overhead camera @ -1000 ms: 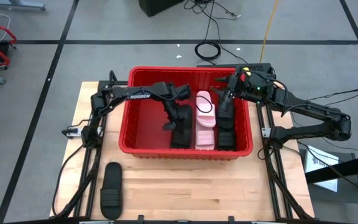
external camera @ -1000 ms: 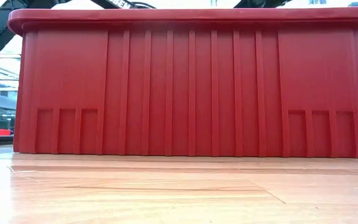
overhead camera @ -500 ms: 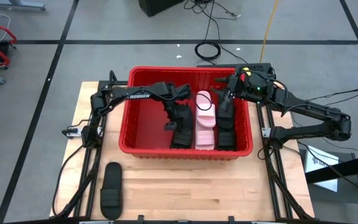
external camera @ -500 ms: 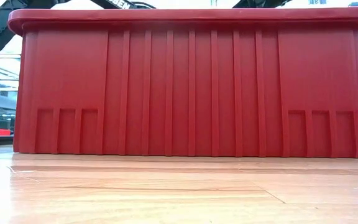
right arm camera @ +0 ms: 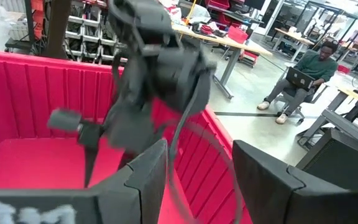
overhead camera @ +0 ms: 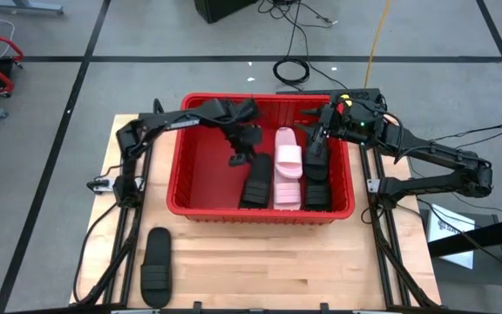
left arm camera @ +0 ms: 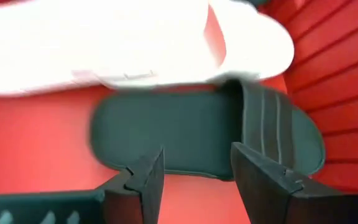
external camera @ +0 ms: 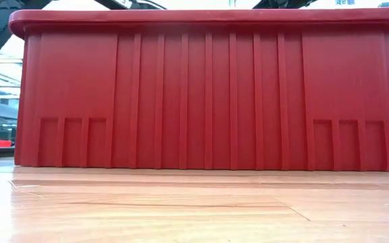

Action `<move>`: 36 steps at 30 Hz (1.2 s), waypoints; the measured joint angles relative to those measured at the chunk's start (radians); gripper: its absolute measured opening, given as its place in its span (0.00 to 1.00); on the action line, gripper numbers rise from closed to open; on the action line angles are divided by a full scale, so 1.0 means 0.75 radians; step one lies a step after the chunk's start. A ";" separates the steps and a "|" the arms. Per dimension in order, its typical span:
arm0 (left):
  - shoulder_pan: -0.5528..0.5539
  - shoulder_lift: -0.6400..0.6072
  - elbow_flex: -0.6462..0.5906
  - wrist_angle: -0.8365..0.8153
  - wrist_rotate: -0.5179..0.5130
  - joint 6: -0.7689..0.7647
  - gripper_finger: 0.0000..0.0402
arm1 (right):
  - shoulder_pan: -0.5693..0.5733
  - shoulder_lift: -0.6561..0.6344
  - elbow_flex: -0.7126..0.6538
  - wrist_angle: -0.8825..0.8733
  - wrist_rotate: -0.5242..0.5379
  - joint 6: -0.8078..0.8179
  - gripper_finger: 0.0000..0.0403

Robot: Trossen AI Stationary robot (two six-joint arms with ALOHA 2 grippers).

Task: Pick and place slides into bin
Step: Put the black slide into the red container

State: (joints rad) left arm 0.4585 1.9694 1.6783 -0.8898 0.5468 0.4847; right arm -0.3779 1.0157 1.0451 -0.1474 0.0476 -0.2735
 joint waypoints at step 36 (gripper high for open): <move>-0.050 -0.833 0.001 -0.207 -0.172 -0.145 0.44 | 0.179 0.001 -0.242 0.493 -0.140 0.192 0.42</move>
State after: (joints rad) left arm 0.4208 1.3445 1.6787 -1.0454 0.4175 0.3762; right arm -0.2436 1.0162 0.8632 0.2221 -0.0574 -0.1297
